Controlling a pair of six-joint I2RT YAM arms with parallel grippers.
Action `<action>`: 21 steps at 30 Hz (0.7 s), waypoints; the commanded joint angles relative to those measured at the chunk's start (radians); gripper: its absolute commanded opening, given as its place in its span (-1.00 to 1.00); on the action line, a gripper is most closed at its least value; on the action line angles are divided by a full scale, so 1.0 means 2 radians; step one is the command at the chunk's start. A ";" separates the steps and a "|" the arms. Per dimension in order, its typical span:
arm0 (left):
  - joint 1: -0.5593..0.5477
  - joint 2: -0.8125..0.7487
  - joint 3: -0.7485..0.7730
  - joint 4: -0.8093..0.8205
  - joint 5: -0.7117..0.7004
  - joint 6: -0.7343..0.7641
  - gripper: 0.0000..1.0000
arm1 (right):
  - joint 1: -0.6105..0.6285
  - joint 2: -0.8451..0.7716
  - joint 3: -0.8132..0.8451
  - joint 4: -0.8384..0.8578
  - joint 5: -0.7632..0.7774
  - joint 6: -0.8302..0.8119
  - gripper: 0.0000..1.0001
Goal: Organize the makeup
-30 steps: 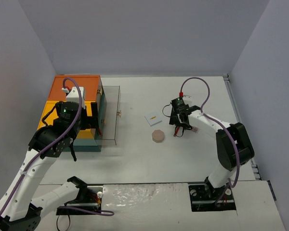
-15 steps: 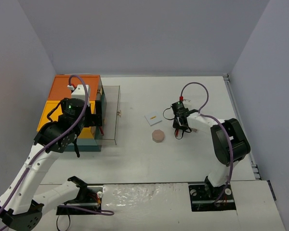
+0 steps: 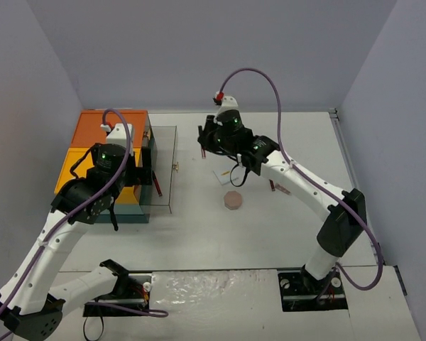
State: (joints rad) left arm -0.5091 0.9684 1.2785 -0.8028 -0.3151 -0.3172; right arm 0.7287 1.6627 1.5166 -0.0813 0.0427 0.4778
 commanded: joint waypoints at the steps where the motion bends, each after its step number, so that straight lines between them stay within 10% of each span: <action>1: 0.005 -0.007 0.023 0.026 0.000 0.002 0.94 | 0.050 0.057 0.082 0.034 -0.062 0.021 -0.97; 7: 0.006 -0.011 0.023 0.018 -0.004 0.000 0.94 | 0.081 0.128 0.138 0.064 -0.079 0.043 -0.81; 14: 0.008 -0.018 0.024 0.013 -0.010 0.003 0.94 | 0.085 0.154 0.144 0.067 -0.071 0.032 -0.01; 21: 0.008 -0.014 0.026 0.018 -0.004 0.003 0.94 | 0.021 0.061 0.054 0.007 0.017 -0.057 0.04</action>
State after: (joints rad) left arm -0.5014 0.9424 1.2785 -0.8071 -0.3150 -0.3180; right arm 0.8805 1.9806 1.7260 -0.0348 -0.0545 0.4818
